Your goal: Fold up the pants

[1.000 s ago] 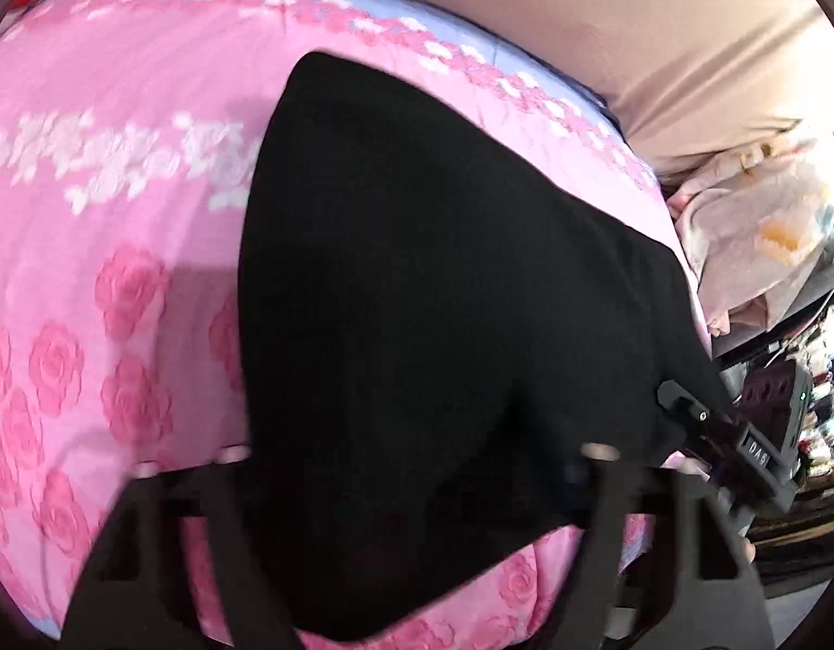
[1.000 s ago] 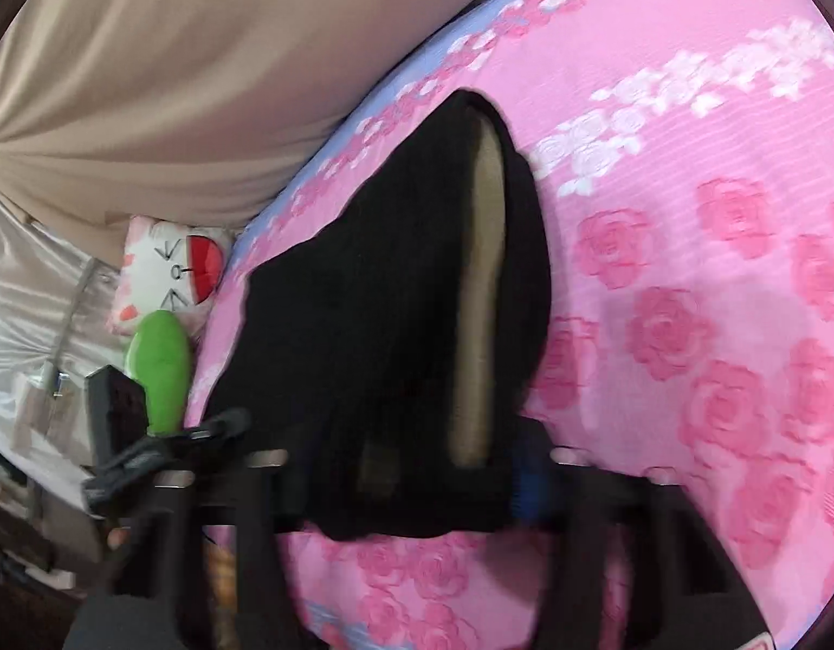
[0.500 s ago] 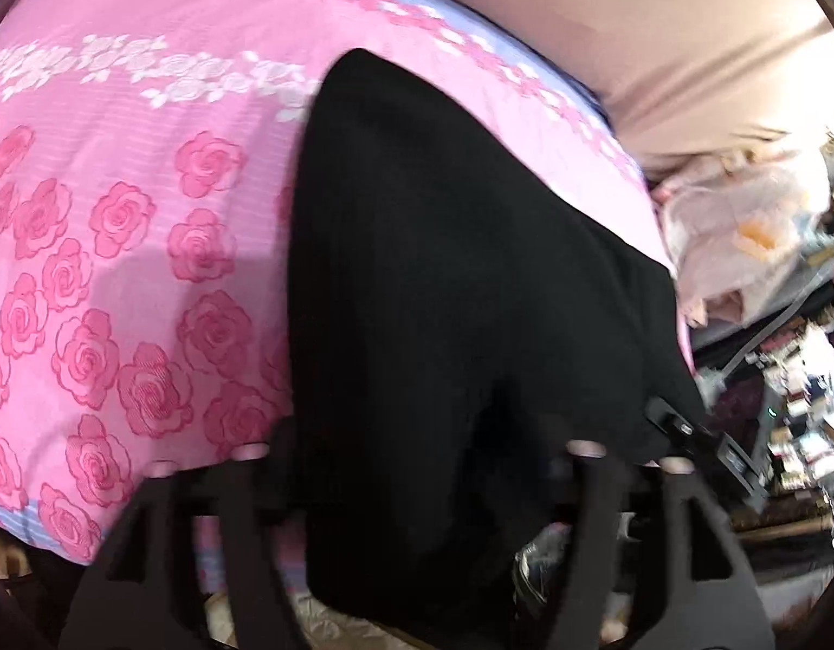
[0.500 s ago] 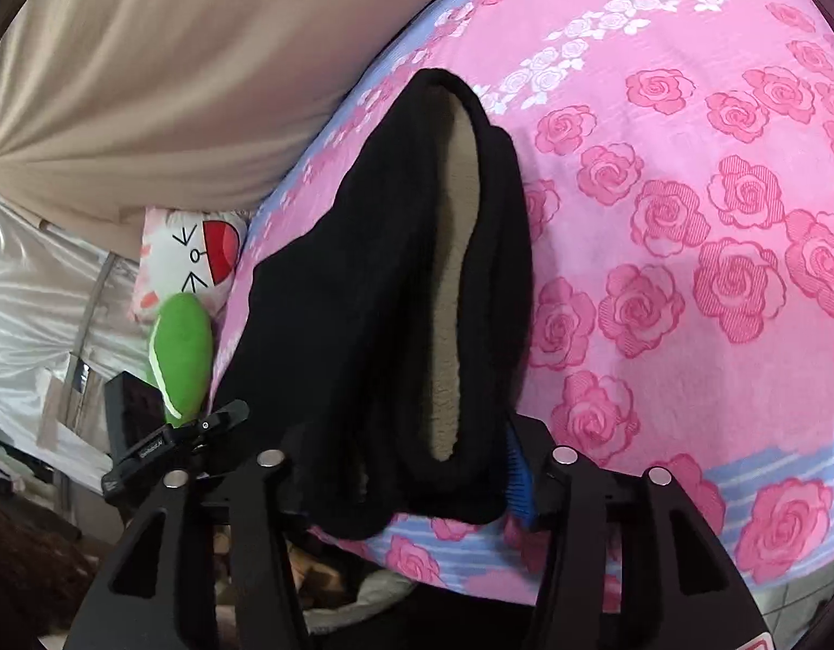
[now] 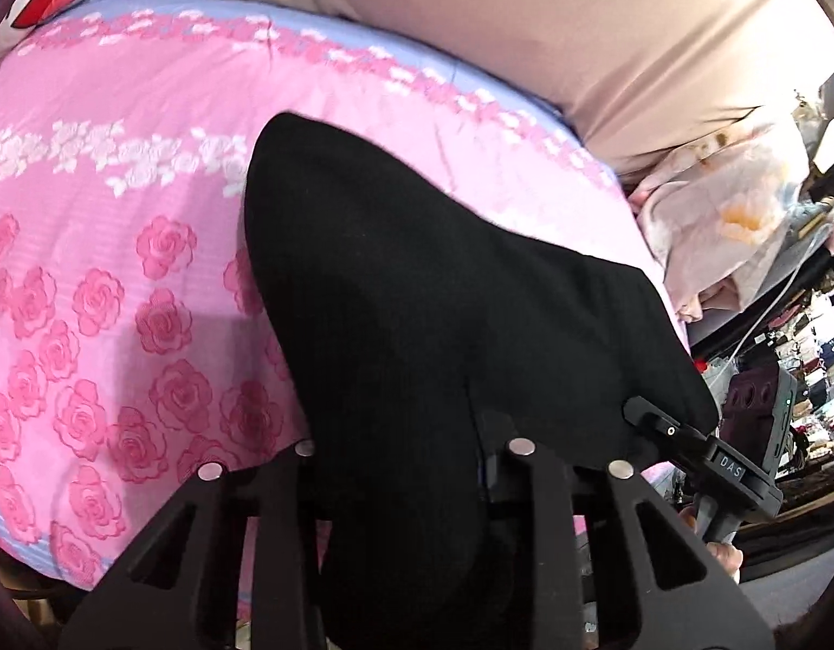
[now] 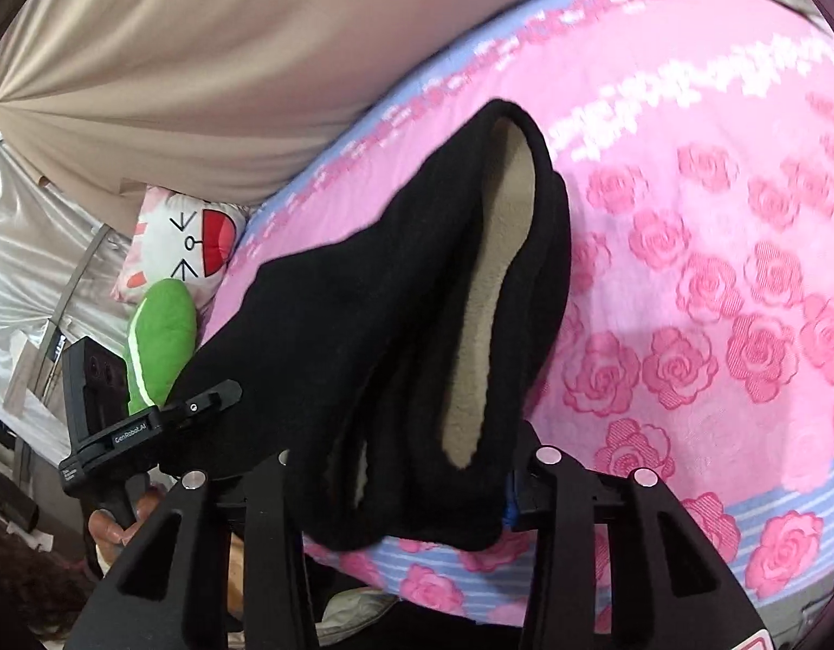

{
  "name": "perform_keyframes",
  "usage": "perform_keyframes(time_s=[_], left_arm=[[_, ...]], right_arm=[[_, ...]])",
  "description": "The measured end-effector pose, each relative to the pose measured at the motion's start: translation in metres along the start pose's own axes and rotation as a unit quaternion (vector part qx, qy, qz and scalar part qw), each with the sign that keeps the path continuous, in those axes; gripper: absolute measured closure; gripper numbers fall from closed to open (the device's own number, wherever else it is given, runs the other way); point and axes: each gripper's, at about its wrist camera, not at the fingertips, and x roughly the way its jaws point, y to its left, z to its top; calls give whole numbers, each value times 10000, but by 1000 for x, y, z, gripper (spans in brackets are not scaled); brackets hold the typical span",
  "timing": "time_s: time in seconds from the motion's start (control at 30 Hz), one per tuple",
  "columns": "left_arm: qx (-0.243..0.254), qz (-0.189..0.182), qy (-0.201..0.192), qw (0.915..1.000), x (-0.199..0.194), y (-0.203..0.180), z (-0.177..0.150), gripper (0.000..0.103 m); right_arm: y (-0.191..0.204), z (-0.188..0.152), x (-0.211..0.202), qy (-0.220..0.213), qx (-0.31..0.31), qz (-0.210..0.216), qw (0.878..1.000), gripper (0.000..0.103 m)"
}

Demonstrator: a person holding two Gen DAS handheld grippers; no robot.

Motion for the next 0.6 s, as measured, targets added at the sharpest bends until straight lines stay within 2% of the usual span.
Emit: perform_keyframes(time_s=[0.27, 0.6], left_arm=[[566, 157, -413, 9974, -42, -31, -3, 76], [851, 169, -878, 9924, -82, -52, -2, 76]], right_arm=[[29, 1, -31, -272, -378, 122, 9988, 64], [47, 2, -68, -659, -801, 310, 9941, 64]])
